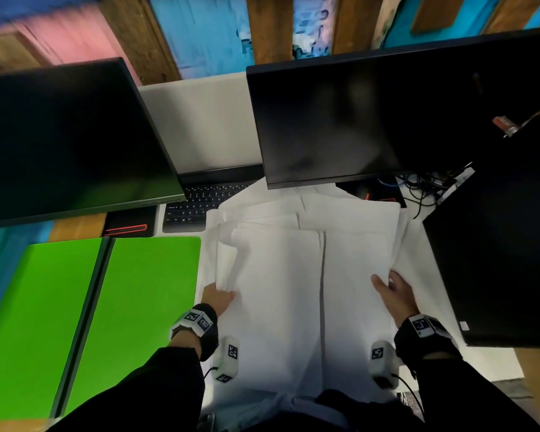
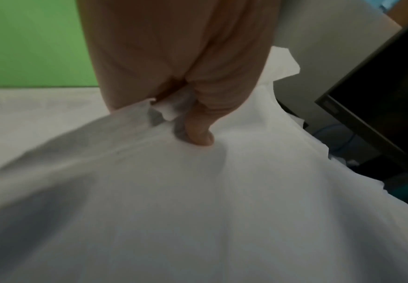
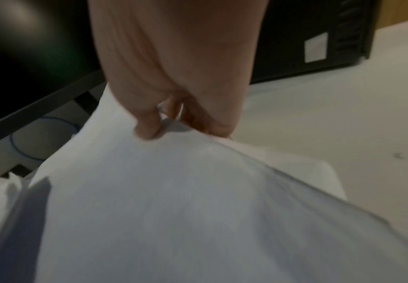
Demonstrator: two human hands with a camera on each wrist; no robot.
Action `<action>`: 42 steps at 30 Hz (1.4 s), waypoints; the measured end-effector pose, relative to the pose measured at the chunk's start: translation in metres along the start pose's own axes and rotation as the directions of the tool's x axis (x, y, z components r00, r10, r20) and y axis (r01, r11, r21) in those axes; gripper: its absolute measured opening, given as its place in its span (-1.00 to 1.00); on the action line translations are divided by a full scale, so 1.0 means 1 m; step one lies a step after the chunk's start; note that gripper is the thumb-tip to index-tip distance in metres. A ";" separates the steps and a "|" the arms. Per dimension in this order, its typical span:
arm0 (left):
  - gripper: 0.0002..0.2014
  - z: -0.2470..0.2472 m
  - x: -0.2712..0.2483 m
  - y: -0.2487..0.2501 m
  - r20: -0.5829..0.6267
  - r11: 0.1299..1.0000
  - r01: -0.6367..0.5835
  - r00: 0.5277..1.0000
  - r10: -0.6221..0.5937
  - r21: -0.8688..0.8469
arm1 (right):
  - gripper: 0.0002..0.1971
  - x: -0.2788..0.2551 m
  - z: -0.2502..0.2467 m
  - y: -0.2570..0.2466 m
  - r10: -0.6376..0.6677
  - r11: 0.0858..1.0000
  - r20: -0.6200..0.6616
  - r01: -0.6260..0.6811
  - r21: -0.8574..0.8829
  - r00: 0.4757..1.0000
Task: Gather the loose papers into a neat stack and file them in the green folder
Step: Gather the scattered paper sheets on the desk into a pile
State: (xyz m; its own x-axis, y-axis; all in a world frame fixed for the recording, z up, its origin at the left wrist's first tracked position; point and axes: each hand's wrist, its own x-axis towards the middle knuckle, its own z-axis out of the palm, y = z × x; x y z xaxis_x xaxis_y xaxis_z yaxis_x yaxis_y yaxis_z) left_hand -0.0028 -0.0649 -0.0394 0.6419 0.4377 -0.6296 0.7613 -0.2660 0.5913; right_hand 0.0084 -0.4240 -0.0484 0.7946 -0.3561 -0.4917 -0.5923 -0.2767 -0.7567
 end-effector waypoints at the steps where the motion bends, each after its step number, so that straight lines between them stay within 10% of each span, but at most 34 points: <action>1: -0.89 0.001 -0.001 0.001 0.022 0.999 -0.010 1.000 0.009 0.035 | -0.78 -0.002 0.004 -0.001 0.011 1.000 0.055 -0.011 0.017 0.998; 12: -0.62 0.021 0.004 0.022 -0.035 1.000 -0.016 0.999 0.016 -0.021 | -0.61 -0.004 0.010 -0.016 -0.037 0.996 0.203 0.020 0.085 0.979; 19: -0.61 0.064 -0.026 0.032 0.231 0.994 -0.086 0.968 0.099 -0.066 | -0.45 -0.010 0.030 -0.017 -0.057 0.981 -0.074 0.042 -0.191 0.996; 23: -0.68 0.027 -0.009 0.032 0.006 0.992 -0.112 0.994 0.112 0.056 | -0.56 0.003 0.009 -0.007 0.022 0.999 -0.038 -0.021 0.025 0.999; 27: -0.26 -0.014 0.009 0.006 -0.297 0.949 0.202 0.946 -0.126 0.243 | -0.66 0.010 -0.006 0.003 0.086 0.993 -0.029 -0.084 0.082 0.996; 32: -0.47 -0.016 -0.001 -0.006 -0.115 0.948 0.020 0.993 0.017 0.317 | -0.59 0.013 -0.006 0.009 0.065 0.997 -0.047 -0.067 -0.034 0.997; 42: -0.55 -0.027 0.019 -0.007 -0.189 0.992 -0.043 0.980 0.064 0.115 | -0.62 0.013 -0.008 -0.003 0.018 0.999 0.012 -0.017 -0.028 1.000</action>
State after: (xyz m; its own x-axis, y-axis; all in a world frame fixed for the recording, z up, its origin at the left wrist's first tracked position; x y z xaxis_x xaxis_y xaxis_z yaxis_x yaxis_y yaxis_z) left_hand 0.0014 -0.0315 -0.0420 0.6608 0.5737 -0.4839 0.7385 -0.3819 0.5557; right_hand 0.0194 -0.4349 -0.0494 0.7855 -0.3502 -0.5103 -0.6095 -0.2950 -0.7358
